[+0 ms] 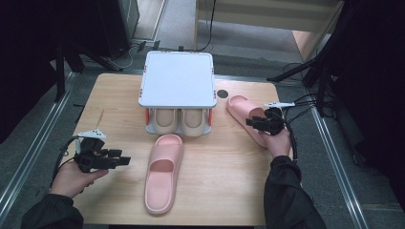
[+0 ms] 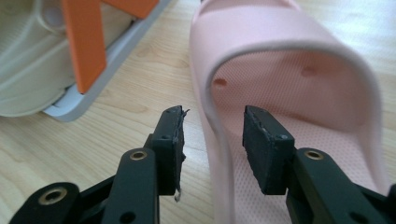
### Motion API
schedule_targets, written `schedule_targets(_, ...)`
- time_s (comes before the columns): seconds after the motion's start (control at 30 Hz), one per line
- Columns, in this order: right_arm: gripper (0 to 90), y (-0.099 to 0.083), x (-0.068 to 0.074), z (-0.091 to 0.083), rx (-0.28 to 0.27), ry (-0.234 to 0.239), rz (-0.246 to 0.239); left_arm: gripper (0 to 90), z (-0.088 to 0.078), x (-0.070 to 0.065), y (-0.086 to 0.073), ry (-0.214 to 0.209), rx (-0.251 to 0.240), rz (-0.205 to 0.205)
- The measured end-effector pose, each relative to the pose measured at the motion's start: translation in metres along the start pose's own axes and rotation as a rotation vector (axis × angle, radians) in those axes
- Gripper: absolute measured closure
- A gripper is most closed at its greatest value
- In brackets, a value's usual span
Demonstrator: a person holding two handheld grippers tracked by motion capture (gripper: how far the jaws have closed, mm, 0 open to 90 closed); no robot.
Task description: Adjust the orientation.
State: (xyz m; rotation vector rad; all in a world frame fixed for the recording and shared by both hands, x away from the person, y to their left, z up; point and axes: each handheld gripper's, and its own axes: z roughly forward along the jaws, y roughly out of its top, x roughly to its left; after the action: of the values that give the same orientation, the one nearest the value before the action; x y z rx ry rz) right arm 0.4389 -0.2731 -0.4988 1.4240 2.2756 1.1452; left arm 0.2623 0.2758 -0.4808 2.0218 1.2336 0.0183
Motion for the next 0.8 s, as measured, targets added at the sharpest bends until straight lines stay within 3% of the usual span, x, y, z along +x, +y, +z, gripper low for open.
schedule_targets(0.1, 62.7, 0.001, -0.001, 0.012, 0.014, -0.003, -0.017, 42.5, 0.001, -0.001, -0.001, -0.005, -0.002, -0.004)
schedule_targets(0.23, 75.5, 0.003, 0.001, 0.02, 0.023, -0.02, -0.037, 42.6, 0.002, -0.002, -0.002, -0.002, 0.001, -0.001)
schedule_targets(0.5, 85.4, 0.014, 0.007, 0.011, 0.016, -0.066, -0.06, 44.5, 0.0, -0.003, -0.003, -0.01, -0.014, 0.009)
schedule_targets(0.57, 85.3, 0.017, 0.008, 0.008, 0.01, -0.063, -0.042, 46.5, -0.001, -0.004, -0.002, -0.021, -0.027, 0.002)
schedule_targets(0.63, 85.8, 0.021, 0.01, 0.0, 0.012, -0.044, 0.017, 47.8, -0.001, -0.005, -0.002, -0.017, -0.033, 0.012)
schedule_targets(0.8, 85.8, 0.024, 0.017, -0.01, -0.001, -0.027, 0.009, 47.2, 0.001, -0.005, 0.0, -0.014, -0.034, 0.016)
